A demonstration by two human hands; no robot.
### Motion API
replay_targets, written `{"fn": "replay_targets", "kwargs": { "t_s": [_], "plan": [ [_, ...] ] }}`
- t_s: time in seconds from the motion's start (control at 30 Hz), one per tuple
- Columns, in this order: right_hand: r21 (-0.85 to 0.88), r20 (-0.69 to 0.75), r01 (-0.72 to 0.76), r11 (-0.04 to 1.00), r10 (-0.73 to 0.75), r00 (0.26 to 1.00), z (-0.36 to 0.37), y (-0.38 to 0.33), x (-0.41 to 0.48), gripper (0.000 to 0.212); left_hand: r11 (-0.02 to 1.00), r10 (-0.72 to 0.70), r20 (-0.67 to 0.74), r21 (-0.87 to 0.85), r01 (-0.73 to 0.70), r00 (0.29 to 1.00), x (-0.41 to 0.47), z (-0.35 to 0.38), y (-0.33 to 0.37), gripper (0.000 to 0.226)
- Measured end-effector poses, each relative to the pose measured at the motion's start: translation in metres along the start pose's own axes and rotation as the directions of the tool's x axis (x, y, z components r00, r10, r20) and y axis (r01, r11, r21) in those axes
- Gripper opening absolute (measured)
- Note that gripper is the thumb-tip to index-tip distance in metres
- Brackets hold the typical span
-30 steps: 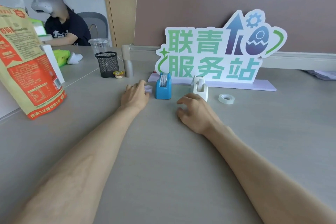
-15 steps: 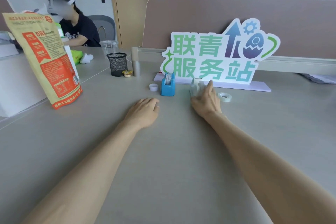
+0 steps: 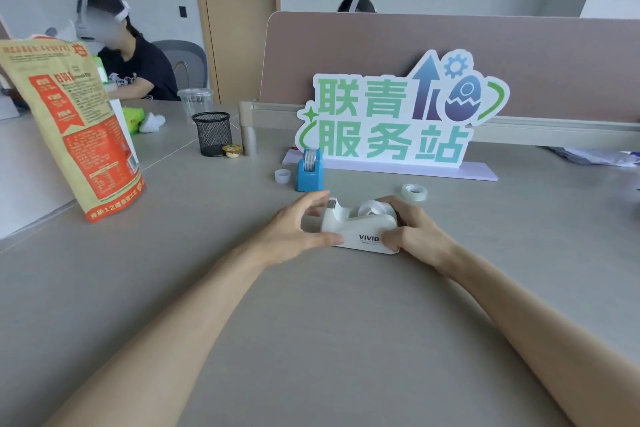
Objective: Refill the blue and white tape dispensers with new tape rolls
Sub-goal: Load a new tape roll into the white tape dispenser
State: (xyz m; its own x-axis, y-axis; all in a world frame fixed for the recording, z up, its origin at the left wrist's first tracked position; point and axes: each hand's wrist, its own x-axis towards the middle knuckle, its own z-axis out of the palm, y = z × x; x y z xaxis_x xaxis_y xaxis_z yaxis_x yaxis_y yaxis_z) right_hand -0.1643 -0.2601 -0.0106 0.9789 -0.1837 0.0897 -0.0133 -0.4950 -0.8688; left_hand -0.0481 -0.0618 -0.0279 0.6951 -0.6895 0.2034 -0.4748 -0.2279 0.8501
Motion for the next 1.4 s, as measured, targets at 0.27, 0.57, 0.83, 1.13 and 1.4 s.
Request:
{"fn": "replay_targets", "kwargs": {
  "t_s": [0.27, 0.57, 0.83, 1.13, 1.4],
  "plan": [
    [-0.147, -0.082, 0.184, 0.972, -0.197, 0.977, -0.018, -0.024, 0.01, 0.02, 0.993, 0.012, -0.043, -0.117, -0.017, 0.999, 0.007, 0.004, -0.003, 0.042],
    [-0.633, 0.147, 0.354, 0.688, -0.343, 0.928, -0.015, -0.049, 0.015, 0.017, 0.986, -0.012, -0.043, -0.167, 0.004, 0.999, 0.007, 0.005, -0.003, 0.042],
    [-0.711, 0.13, 0.302, 0.635, -0.304, 0.944, -0.017, -0.056, 0.01, 0.023, 0.994, -0.001, -0.06, -0.109, -0.005, 0.998, 0.006, 0.007, -0.002, 0.042],
    [0.002, -0.418, 0.368, 0.93, -0.334, 0.845, -0.004, -0.041, -0.017, 0.013, 0.999, -0.006, -0.142, 0.049, 0.013, 0.99, 0.025, 0.018, 0.001, 0.041],
    [0.333, -0.281, 0.083, 0.939, 0.015, 0.96, 0.01, 0.001, -0.021, 0.01, 0.772, 0.476, -0.33, 0.6, -0.208, 0.815, 0.007, 0.025, 0.007, 0.029]
  ]
}}
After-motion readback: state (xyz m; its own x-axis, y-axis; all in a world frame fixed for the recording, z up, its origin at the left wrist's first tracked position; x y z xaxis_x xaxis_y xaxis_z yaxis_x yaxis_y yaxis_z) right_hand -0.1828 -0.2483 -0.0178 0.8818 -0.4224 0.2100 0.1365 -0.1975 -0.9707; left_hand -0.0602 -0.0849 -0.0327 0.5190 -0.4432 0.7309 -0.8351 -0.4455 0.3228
